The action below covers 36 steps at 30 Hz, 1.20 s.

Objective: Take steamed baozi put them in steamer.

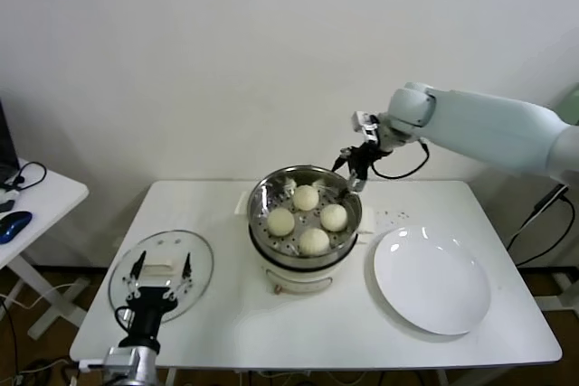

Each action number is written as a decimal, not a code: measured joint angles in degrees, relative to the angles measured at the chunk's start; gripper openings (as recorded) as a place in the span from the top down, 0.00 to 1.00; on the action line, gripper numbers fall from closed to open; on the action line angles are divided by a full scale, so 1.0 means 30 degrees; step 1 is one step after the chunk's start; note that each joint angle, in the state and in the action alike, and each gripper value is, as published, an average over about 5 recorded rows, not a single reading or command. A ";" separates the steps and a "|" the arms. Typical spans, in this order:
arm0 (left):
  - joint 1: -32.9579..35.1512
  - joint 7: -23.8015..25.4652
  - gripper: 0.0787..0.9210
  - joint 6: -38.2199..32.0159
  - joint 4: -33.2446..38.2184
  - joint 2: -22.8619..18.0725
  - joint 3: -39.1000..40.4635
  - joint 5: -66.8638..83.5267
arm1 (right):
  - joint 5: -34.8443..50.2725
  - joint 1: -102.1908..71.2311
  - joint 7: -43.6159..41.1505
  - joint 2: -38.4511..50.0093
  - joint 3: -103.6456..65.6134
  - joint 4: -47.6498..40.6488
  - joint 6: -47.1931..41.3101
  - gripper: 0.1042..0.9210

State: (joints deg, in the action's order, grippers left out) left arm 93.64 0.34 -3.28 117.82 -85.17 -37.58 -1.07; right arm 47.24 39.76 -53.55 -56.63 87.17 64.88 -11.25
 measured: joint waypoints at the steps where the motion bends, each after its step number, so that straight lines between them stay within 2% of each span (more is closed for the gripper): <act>1: -0.0051 -0.0011 0.12 0.0013 -0.0034 0.0034 -0.0033 0.0026 | -0.0245 -0.0162 0.0233 0.0439 -0.0361 0.0333 -0.0075 0.12; 10: -0.0486 0.0092 0.12 -0.0214 -0.0343 0.0293 -0.0231 0.0290 | -0.2404 -0.4344 0.3285 0.4658 -0.6198 0.3527 -0.0210 0.12; 20: -0.0493 0.0698 0.12 -0.0536 -0.0555 0.0392 -0.0459 0.0648 | -0.4454 -1.5085 0.7601 0.6703 -1.8202 0.6878 0.0862 0.12; 27: -0.0469 0.1040 0.12 -0.0547 -0.0777 0.0466 -0.0728 0.0945 | -0.6192 -2.3370 1.0040 0.5451 -2.6981 0.9124 0.2154 0.12; 36: -0.0500 0.1162 0.12 -0.0529 -0.1086 0.0608 -0.1141 0.1309 | -0.8387 -3.1999 1.1808 0.0888 -3.6207 1.1645 0.4174 0.12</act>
State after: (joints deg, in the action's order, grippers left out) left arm 92.14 3.82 -4.86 114.57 -83.35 -41.00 2.85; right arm 22.08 -56.23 -18.12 -53.96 -21.46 99.82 1.27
